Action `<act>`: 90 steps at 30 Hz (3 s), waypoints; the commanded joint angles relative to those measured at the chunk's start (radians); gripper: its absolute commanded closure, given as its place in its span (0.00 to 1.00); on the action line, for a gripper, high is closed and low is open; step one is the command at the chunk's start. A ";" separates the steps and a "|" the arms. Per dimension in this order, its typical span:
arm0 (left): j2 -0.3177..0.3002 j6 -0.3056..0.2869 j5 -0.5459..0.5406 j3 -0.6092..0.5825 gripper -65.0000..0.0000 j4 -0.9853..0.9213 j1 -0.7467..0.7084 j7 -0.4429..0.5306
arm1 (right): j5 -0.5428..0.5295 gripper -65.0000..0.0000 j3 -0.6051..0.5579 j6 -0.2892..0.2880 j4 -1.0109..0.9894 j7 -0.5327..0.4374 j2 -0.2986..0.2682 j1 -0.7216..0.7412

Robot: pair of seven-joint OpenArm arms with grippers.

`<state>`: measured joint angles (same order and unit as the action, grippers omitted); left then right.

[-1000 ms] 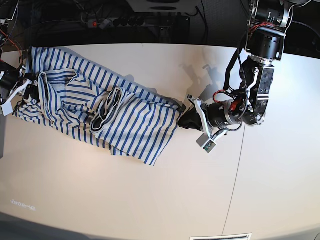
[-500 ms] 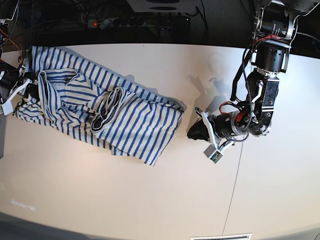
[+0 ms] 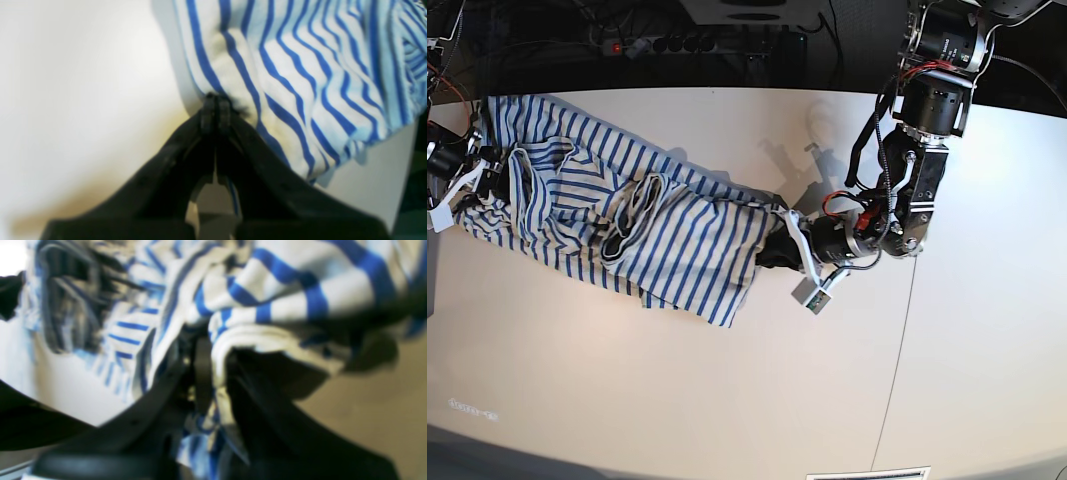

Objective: Fold the T-shirt properly
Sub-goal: 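Lift the shirt end with the left gripper and fold it toward the right gripper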

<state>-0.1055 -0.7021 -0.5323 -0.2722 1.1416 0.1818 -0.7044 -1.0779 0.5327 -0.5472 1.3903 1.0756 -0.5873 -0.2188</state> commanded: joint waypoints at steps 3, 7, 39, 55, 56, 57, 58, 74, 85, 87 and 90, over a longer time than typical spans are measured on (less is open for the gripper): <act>0.031 0.004 0.037 -0.040 0.97 0.004 -0.013 -0.048 | -0.064 1.00 0.013 -0.034 0.023 -0.001 -0.027 0.008; 0.064 0.004 0.036 -0.075 0.97 0.004 -0.031 -0.067 | -0.120 1.00 0.013 -0.034 0.071 0.035 -0.027 0.008; 0.263 0.004 0.009 -0.089 0.97 0.004 -0.110 -0.081 | 0.205 1.00 -0.336 -0.035 0.466 -0.025 -0.043 0.115; 0.260 0.004 -0.110 -0.089 0.97 0.114 -0.110 -0.131 | 0.436 1.00 -0.476 -0.033 0.492 -0.095 -0.025 0.122; 0.259 0.004 -0.120 -0.089 0.97 0.143 -0.110 -0.131 | 0.447 1.00 -0.476 -0.033 0.492 -0.101 -0.025 0.122; 0.260 0.004 -0.121 -0.089 0.97 0.168 -0.110 -0.133 | 0.454 1.00 -0.476 -0.033 0.492 -0.107 -0.025 0.122; 0.260 0.004 -0.122 -0.089 0.97 0.185 -0.109 -0.138 | 0.459 1.00 -0.476 -0.033 0.492 -0.111 -0.025 0.122; 0.252 0.004 -0.122 -0.086 0.97 0.254 -0.115 -0.159 | 0.457 0.73 -0.476 -0.034 0.492 -0.126 -0.024 0.124; 0.219 0.004 -0.122 -0.080 0.97 0.304 -0.111 -0.171 | 0.294 0.47 -0.476 -0.034 0.494 -0.131 -0.018 0.125; 0.200 0.004 -0.123 -0.056 0.97 0.305 -0.110 -0.172 | 0.282 0.47 -0.476 -0.034 0.495 -0.131 -0.008 0.125; 0.177 0.004 -0.126 0.011 0.97 0.305 -0.110 -0.172 | 0.263 0.47 -0.476 -0.034 0.495 -0.134 0.011 0.127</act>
<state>0.0608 -0.6960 -0.6380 -0.2577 1.4265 0.0509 -0.8948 -0.7967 0.0498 -0.5484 1.8668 0.9638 -0.5629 -0.1047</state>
